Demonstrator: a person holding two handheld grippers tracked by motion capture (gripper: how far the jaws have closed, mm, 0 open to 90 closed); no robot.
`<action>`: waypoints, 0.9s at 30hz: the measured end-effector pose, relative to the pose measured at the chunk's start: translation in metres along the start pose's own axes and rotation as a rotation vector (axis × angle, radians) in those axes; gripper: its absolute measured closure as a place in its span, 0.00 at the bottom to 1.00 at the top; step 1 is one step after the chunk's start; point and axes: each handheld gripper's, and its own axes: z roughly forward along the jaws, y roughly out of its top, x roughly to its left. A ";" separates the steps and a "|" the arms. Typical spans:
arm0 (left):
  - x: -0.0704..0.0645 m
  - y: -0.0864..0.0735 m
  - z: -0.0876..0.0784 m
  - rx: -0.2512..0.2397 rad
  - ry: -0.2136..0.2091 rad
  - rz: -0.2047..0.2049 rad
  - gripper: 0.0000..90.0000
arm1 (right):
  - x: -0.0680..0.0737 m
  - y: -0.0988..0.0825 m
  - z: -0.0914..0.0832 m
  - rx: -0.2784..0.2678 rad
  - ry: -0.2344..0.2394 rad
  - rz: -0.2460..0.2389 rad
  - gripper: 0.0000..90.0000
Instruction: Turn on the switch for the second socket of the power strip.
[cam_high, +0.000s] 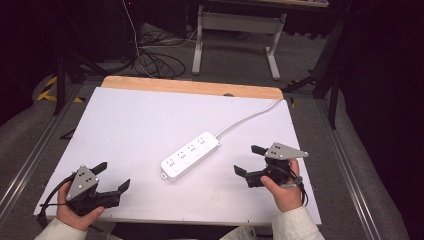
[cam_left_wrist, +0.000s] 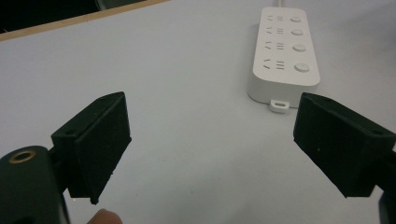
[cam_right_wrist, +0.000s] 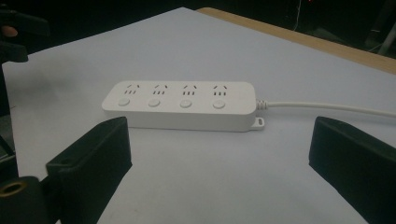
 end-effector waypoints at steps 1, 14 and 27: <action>0.000 0.000 0.000 -0.001 -0.001 0.000 0.13 | -0.001 -0.004 -0.003 -0.001 0.002 -0.002 0.06; 0.000 0.000 0.000 0.002 0.003 0.005 0.11 | -0.010 -0.044 -0.015 0.037 0.001 -0.004 0.06; 0.001 -0.003 0.000 -0.003 -0.021 0.046 0.05 | -0.017 -0.082 -0.019 0.054 -0.029 0.078 0.06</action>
